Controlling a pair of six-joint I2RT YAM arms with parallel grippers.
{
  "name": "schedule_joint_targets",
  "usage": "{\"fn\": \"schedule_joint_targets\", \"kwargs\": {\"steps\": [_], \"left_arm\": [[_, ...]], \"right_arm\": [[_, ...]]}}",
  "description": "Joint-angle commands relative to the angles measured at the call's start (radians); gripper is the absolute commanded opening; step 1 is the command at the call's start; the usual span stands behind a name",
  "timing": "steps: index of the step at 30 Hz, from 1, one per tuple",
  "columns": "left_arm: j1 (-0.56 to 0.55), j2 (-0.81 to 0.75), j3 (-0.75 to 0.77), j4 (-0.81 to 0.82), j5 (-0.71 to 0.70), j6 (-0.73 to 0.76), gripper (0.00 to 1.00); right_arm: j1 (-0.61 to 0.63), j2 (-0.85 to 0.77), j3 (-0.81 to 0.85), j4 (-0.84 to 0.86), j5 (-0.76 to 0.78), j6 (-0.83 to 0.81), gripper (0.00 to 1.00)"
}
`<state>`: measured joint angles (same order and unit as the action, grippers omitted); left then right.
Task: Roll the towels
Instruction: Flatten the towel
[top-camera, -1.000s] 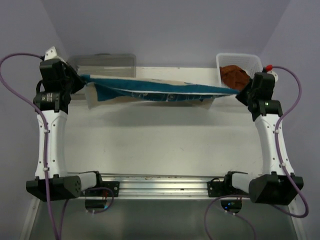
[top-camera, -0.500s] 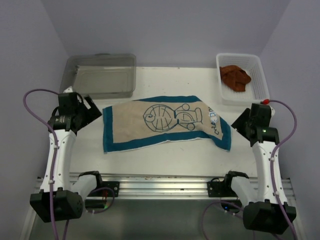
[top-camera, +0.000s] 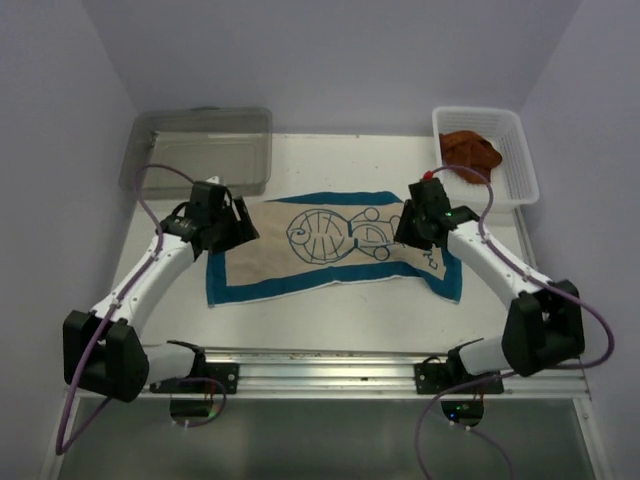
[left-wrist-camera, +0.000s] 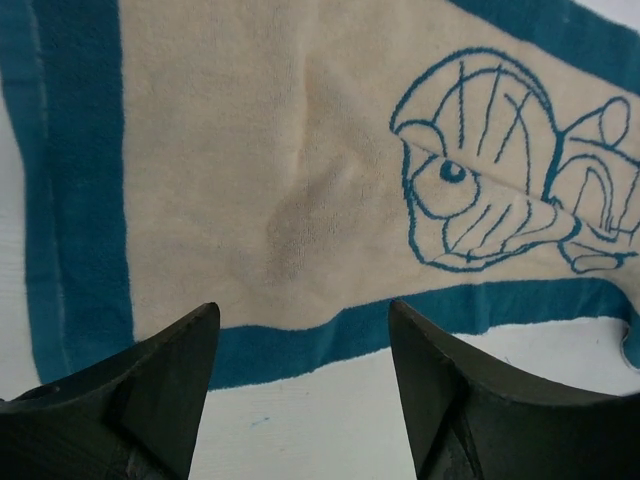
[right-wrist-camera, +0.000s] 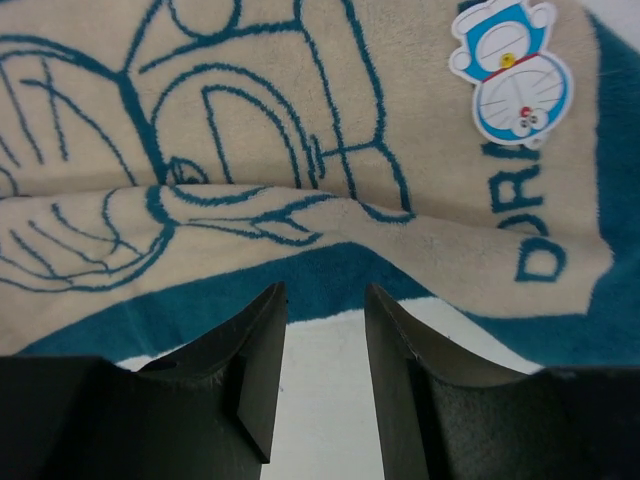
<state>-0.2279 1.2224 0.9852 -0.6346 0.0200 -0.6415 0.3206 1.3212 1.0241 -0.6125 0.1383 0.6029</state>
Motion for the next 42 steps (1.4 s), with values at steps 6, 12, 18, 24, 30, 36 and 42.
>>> {"fn": "schedule_joint_targets", "kwargs": {"steps": [6,12,18,24,30,36,42], "left_arm": [[-0.094,0.155,-0.085,0.153,-0.049,-0.084,0.72],[-0.102,0.256,-0.137,0.156,-0.071,-0.107,0.72],[-0.1,0.184,-0.137,0.109,-0.113,-0.126,0.72],[-0.1,0.111,-0.088,0.072,-0.154,-0.112,0.73],[-0.102,0.206,-0.036,0.104,-0.108,-0.109,0.73],[-0.102,0.296,-0.036,0.147,-0.08,-0.107,0.73],[-0.1,0.316,-0.095,0.158,-0.068,-0.133,0.73]], "right_arm": [[0.055,0.269,0.054,0.14,-0.049,0.04,0.42],[0.081,0.345,-0.015,0.194,-0.072,0.057,0.42],[0.167,0.319,-0.134,0.195,-0.057,0.092,0.43],[0.287,0.17,-0.268,0.172,-0.042,0.195,0.43],[0.365,0.052,-0.325,0.067,-0.034,0.227,0.43],[0.203,-0.123,-0.195,-0.026,0.063,0.083,0.49],[-0.003,0.085,0.009,-0.009,0.021,-0.041,0.49]]}}
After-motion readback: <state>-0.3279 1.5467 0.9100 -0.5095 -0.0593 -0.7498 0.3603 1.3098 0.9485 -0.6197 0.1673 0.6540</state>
